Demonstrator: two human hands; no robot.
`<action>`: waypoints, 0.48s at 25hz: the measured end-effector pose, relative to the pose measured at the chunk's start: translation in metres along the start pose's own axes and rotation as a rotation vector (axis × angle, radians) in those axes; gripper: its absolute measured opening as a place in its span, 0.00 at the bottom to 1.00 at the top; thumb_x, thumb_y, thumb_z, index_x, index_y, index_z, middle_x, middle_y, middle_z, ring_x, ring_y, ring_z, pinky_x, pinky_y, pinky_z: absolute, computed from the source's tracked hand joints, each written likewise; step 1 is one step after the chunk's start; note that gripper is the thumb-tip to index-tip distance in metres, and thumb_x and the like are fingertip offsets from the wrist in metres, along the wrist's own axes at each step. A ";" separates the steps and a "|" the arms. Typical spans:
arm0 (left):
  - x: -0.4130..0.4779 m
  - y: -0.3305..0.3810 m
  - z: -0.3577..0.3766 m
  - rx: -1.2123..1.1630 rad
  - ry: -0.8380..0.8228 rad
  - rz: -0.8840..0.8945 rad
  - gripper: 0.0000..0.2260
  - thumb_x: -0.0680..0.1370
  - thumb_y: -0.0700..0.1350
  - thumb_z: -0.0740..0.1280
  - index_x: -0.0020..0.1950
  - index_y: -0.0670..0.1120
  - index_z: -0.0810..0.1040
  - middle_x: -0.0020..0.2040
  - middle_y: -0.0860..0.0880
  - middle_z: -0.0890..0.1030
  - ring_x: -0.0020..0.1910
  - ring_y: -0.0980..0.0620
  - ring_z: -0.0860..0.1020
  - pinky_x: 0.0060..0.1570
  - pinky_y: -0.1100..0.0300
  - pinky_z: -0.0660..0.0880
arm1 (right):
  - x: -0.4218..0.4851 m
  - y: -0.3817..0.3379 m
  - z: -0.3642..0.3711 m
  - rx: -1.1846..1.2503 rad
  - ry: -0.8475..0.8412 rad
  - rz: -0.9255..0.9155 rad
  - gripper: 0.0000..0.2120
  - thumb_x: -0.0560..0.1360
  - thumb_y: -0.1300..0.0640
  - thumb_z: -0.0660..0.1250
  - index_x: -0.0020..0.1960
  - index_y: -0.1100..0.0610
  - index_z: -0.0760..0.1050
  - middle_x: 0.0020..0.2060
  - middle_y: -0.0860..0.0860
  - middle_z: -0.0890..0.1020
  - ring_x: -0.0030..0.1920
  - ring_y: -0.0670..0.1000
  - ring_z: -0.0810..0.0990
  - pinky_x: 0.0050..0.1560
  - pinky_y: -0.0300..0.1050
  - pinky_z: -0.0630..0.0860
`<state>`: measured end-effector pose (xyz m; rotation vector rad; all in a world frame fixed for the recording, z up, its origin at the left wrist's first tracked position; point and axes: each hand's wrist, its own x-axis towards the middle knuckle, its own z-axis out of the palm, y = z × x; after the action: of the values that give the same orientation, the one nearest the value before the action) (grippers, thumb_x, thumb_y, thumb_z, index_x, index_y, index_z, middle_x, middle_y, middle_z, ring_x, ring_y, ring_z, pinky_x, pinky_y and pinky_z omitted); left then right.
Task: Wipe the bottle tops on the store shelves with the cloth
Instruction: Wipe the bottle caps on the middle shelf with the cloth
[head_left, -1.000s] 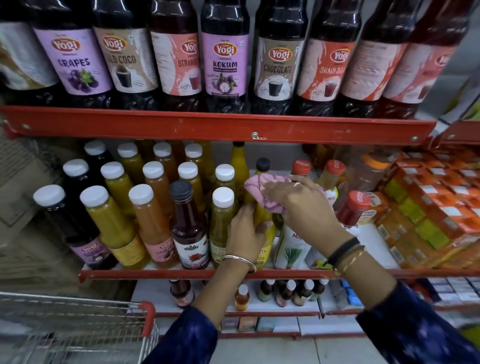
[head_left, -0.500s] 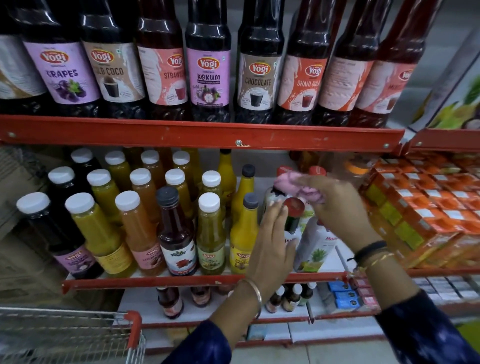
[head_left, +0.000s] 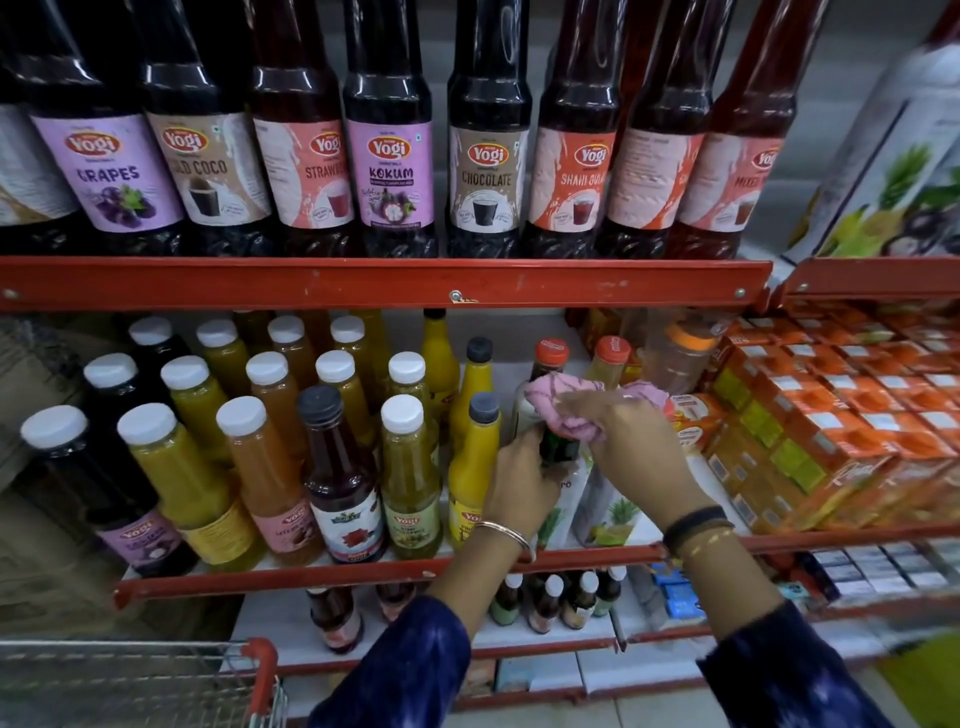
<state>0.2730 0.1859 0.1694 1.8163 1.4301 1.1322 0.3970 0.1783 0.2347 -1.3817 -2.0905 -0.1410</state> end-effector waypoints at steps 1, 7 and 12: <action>0.000 0.000 -0.001 0.012 -0.012 0.004 0.15 0.71 0.42 0.71 0.56 0.42 0.75 0.53 0.40 0.83 0.52 0.41 0.80 0.45 0.56 0.74 | -0.007 0.005 -0.008 0.038 -0.011 -0.007 0.21 0.59 0.76 0.66 0.46 0.59 0.83 0.42 0.59 0.86 0.40 0.61 0.84 0.38 0.54 0.82; 0.004 -0.002 0.002 0.049 -0.016 -0.031 0.15 0.71 0.43 0.71 0.56 0.43 0.75 0.52 0.40 0.84 0.51 0.40 0.80 0.44 0.52 0.78 | 0.013 0.006 -0.007 0.014 -0.192 0.059 0.20 0.69 0.70 0.64 0.53 0.51 0.79 0.45 0.56 0.84 0.46 0.59 0.82 0.45 0.54 0.80; -0.001 -0.003 0.004 0.048 0.000 0.014 0.11 0.72 0.38 0.68 0.53 0.40 0.76 0.50 0.39 0.83 0.50 0.40 0.80 0.44 0.53 0.77 | -0.019 0.001 -0.021 0.122 -0.049 -0.009 0.22 0.61 0.77 0.65 0.45 0.57 0.83 0.43 0.54 0.87 0.43 0.49 0.84 0.43 0.46 0.82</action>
<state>0.2747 0.1860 0.1645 1.8615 1.4582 1.1140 0.4120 0.1546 0.2406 -1.3147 -2.1093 0.0170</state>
